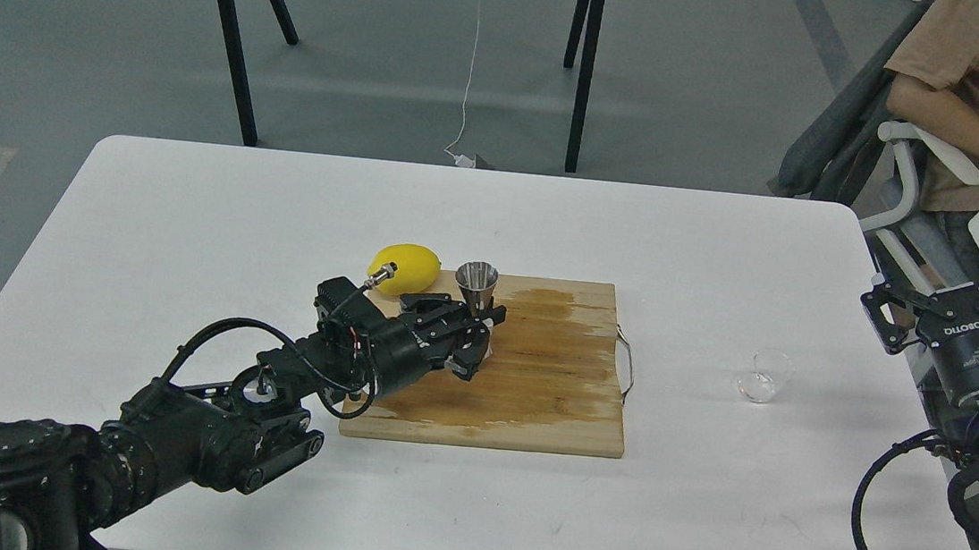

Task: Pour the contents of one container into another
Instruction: 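Carry the jigger onto the wooden board and lower it upright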

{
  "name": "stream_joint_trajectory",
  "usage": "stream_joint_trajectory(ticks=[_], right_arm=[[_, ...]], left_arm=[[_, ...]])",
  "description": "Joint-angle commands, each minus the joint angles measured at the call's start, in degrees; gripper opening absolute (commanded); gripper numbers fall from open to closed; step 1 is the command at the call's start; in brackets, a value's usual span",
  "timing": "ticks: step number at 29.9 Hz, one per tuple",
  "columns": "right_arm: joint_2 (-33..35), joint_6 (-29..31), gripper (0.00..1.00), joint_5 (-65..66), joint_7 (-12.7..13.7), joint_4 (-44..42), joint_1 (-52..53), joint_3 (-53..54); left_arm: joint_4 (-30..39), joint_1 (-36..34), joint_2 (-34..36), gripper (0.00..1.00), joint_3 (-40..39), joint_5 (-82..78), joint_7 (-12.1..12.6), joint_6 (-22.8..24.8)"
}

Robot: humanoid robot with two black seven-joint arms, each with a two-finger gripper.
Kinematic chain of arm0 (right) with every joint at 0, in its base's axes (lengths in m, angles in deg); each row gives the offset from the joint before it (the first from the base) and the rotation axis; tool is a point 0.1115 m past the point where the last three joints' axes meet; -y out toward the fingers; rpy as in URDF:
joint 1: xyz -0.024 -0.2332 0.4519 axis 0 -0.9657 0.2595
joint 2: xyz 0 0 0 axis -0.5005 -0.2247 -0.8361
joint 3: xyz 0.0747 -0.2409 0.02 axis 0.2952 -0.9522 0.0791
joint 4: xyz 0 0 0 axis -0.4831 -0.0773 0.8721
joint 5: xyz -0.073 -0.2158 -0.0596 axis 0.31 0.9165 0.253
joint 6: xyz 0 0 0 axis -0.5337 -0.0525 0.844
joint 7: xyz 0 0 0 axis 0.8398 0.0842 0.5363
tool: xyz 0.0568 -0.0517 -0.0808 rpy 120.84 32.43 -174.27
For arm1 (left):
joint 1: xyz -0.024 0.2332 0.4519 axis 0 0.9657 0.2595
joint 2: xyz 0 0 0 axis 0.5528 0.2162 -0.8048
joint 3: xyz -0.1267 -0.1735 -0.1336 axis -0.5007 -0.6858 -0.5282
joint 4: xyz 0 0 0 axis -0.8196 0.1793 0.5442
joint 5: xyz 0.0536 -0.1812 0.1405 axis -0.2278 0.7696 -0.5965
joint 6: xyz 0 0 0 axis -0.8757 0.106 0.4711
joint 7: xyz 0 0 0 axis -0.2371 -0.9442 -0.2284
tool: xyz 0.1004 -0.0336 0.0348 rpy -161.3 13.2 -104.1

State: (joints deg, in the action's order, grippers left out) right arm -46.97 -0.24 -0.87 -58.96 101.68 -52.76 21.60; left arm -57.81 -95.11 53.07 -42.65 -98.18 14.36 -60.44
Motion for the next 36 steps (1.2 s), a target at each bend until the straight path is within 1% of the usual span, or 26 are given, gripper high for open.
stream_joint_trajectory(ticks=[1,7,19,21,22,25,28,30,32,34,36], right_arm=[[0.1,0.0,0.99,0.0,0.0,-0.1,-0.1,0.1],[0.1,0.0,0.99,0.0,0.0,-0.1,-0.1,-0.1],[0.0,0.0,0.99,0.0,0.0,-0.4,-0.1,-0.1],[0.0,0.0,0.99,0.0,0.0,-0.4,-0.1,-0.2],[0.0,0.0,0.99,0.0,0.0,-0.4,-0.1,-0.2],[0.0,0.0,0.99,0.0,0.0,-0.3,-0.1,-0.2],[0.0,0.0,0.99,0.0,0.0,-0.4,-0.1,-0.1],[0.0,0.0,0.99,0.0,0.0,-0.4,-0.1,-0.1],[0.1,0.0,0.99,0.0,0.0,-0.4,-0.1,-0.1],[0.0,0.0,0.99,0.0,0.0,-0.4,-0.1,-0.1],[0.0,0.0,0.99,0.0,0.0,-0.4,-0.1,-0.1]], left_arm=[[0.3,0.2,0.0,0.12,-0.1,0.2,0.0,0.0],[0.6,0.6,0.0,0.22,-0.1,0.2,0.0,0.0],[1.8,2.4,0.0,0.22,0.0,0.2,0.0,0.0],[1.8,2.5,0.0,0.25,0.0,0.2,0.0,0.0],[1.8,2.5,0.0,0.28,0.1,0.2,0.0,0.0],[1.8,2.5,0.0,0.48,0.0,0.2,0.0,0.0],[1.8,2.5,0.0,0.62,0.1,0.2,0.0,0.0],[1.9,2.5,0.0,0.80,0.1,0.2,0.0,0.0],[2.6,2.5,0.0,0.84,0.1,0.2,0.0,0.0],[3.1,2.5,0.0,0.92,0.2,0.2,0.0,0.0],[3.2,2.5,0.0,0.95,0.2,0.2,0.0,0.0]])
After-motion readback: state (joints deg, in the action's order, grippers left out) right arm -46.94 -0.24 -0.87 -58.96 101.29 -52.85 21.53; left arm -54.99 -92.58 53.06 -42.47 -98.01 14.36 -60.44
